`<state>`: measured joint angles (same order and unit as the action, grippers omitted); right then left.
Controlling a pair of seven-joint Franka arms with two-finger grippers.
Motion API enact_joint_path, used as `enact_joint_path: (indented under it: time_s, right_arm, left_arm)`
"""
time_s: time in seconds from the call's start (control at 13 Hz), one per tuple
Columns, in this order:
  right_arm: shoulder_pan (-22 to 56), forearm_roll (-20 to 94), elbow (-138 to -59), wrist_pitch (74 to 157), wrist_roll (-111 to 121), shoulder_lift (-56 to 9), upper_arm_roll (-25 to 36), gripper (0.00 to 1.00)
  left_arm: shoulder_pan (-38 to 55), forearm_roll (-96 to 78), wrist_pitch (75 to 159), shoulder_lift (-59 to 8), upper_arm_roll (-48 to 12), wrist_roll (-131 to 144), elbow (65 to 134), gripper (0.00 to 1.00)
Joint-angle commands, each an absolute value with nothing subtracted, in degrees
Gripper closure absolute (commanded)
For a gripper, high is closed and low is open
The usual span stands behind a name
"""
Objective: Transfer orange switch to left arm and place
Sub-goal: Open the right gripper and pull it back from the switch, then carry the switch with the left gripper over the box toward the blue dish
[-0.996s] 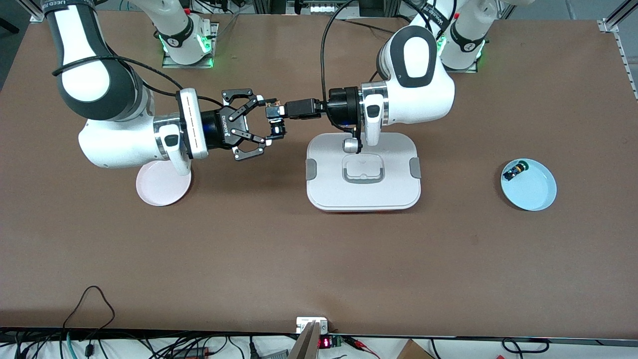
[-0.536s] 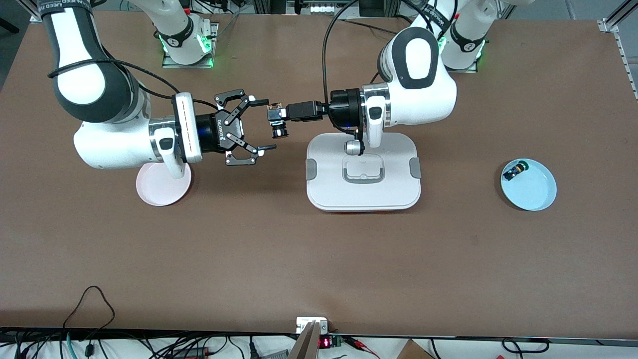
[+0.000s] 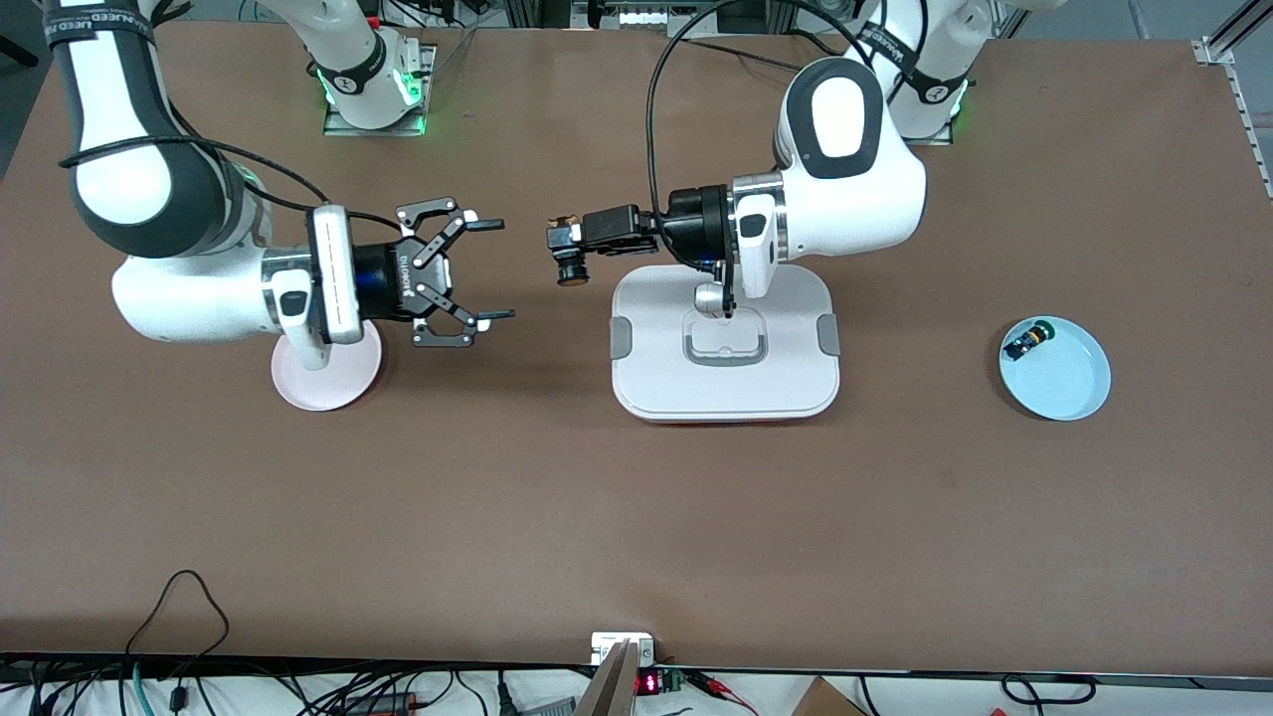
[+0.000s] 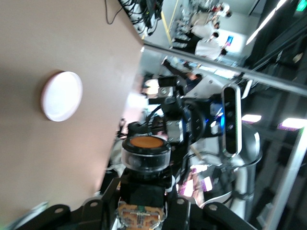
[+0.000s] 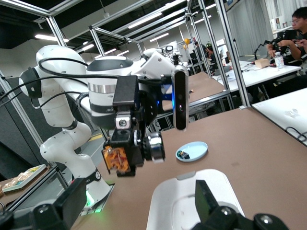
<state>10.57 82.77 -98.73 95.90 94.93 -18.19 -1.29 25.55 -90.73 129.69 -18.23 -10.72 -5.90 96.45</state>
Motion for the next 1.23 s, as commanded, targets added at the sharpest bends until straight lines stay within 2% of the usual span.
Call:
enact_joint_path:
  time_s: [0.0, 0.15, 0.46, 0.92, 1.15]
  right_arm:
    - [7.31, 78.16, -100.55, 94.92, 91.95, -15.47, -1.58, 0.00]
    - [5.81, 73.68, -100.55, 93.96, 89.05, -15.03, -1.58, 0.00]
    - [4.75, 61.64, -102.39, 93.87, 80.45, -14.85, -1.49, 0.00]
    - [4.04, 45.98, -100.90, 92.73, 46.73, -13.36, -1.49, 0.00]
    - [4.31, 36.59, -99.68, 92.90, 31.61, -13.27, -1.49, 0.00]
  left_arm:
    - [23.13, -80.90, 124.48, -18.90, -10.81, -5.98, 95.01, 0.79]
    - [20.67, -69.76, 118.59, -18.98, -10.72, -5.98, 94.92, 0.79]
    - [19.69, -47.87, 113.83, -19.42, -10.72, -6.06, 94.92, 0.80]
    - [18.10, -13.15, 108.29, -19.78, -10.81, -6.42, 94.83, 0.80]
    - [18.20, -1.69, 105.83, -20.47, -10.81, -7.90, 94.92, 0.80]
